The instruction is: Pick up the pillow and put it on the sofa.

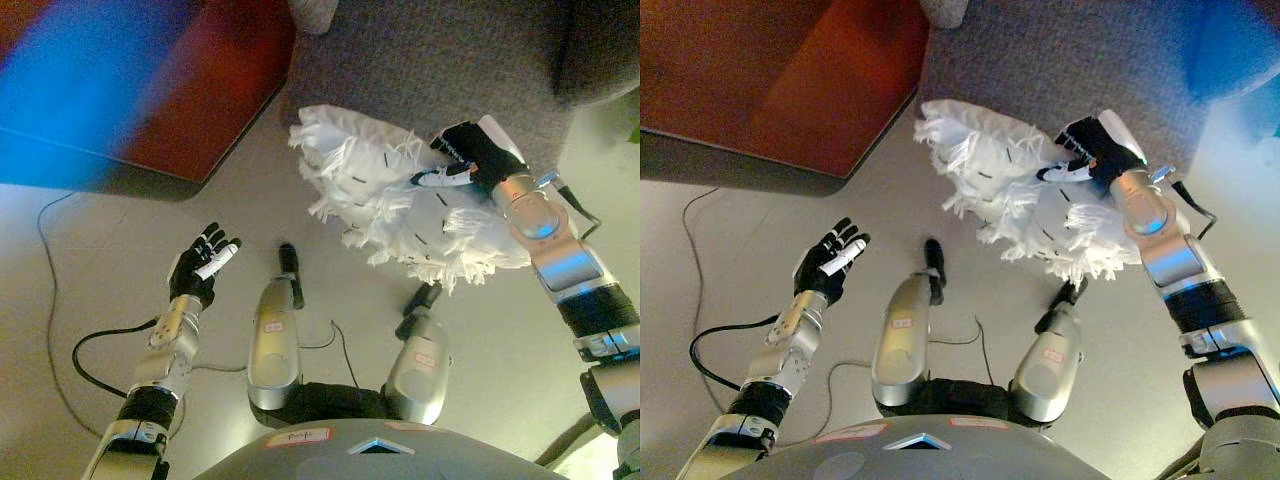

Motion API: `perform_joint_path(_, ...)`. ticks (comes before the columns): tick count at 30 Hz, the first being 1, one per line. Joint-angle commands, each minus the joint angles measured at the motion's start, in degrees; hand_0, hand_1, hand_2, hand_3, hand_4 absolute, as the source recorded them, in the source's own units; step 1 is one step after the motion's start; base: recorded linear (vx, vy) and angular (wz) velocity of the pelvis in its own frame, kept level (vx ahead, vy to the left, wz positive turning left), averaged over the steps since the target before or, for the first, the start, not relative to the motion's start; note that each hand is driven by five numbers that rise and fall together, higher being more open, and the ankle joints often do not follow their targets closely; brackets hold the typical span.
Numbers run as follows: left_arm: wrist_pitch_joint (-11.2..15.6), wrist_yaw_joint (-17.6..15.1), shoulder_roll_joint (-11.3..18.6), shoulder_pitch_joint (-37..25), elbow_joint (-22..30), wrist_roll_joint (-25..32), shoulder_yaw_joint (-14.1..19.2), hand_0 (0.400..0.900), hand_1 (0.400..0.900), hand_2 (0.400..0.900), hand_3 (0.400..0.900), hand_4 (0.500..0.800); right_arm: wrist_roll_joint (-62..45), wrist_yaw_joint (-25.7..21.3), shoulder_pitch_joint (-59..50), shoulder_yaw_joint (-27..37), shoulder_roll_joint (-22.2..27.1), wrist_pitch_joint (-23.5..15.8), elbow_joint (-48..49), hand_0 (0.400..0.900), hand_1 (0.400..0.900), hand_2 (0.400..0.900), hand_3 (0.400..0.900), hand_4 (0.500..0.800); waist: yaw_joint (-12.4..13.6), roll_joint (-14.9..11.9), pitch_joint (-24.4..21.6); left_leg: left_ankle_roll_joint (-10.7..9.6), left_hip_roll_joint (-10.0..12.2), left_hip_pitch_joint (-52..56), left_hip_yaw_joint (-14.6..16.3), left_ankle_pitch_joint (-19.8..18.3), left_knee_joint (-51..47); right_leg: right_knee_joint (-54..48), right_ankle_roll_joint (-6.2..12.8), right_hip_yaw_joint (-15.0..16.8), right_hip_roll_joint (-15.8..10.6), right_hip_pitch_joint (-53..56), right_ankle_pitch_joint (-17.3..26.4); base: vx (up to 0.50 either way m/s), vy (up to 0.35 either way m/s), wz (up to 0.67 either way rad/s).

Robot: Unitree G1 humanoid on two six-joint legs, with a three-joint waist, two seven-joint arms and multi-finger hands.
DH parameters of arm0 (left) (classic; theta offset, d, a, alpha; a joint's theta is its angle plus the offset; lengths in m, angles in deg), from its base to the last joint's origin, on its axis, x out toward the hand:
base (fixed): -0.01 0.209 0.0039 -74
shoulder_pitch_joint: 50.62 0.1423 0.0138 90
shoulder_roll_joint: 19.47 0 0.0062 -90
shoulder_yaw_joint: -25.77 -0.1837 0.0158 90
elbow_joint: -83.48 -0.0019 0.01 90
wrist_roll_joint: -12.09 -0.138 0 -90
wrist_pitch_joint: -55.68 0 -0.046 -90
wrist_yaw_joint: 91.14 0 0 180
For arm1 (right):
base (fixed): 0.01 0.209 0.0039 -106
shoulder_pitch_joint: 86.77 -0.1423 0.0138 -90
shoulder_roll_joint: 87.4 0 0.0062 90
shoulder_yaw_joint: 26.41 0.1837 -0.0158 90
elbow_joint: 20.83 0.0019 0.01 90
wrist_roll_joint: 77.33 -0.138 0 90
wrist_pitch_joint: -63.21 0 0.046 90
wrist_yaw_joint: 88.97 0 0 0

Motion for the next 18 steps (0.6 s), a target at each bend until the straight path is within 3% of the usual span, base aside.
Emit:
perform_joint_path(1, 1.9, -1.1, 1.3, 3.3, -2.4, -4.0, 0.5, 0.9, 0.9, 0.9, 0.9, 0.8, -3.4, -2.6, 1.6, 10.6, 0.7, -12.6, 14.4, 0.4, 0.4, 0.4, 0.4, 0.5, -0.7, -3.5, -12.8, 0.6, -0.6, 11.9, 1.5, 1.3, -12.3, -2.4, 2.61, 0.6, -1.6, 2.0, 4.6, 0.14, -0.049, -0.14)
perform_joint_path(10, 1.7, -0.2, -2.4, 4.6, -9.5, -9.7, 4.1, 0.9, 0.9, 0.9, 0.9, 0.8, -7.0, 0.7, 12.7, 19.3, -2.9, -16.4, 24.5, 0.4, 0.4, 0.4, 0.4, 0.5, -3.0, -5.1, -20.2, 1.1, -1.6, 21.7, 5.4, 2.9, -23.5, -4.3, 3.7, 0.3, 0.6, 4.8, 9.7, 0.09, -0.034, 0.0)
perform_joint_path(18, 1.4, 2.3, -2.1, 6.1, -10.7, -10.8, 6.3, 0.9, 0.9, 0.9, 0.9, 0.8, -10.2, 4.7, 11.8, 22.3, 0.0, -13.9, 23.0, 0.4, 0.4, 0.4, 0.4, 0.5, -2.0, -6.6, -22.4, 0.9, -1.5, 23.6, 5.1, 2.2, -24.4, -4.7, 3.7, -1.3, 1.6, 6.4, 8.9, 0.09, -0.023, 0.11)
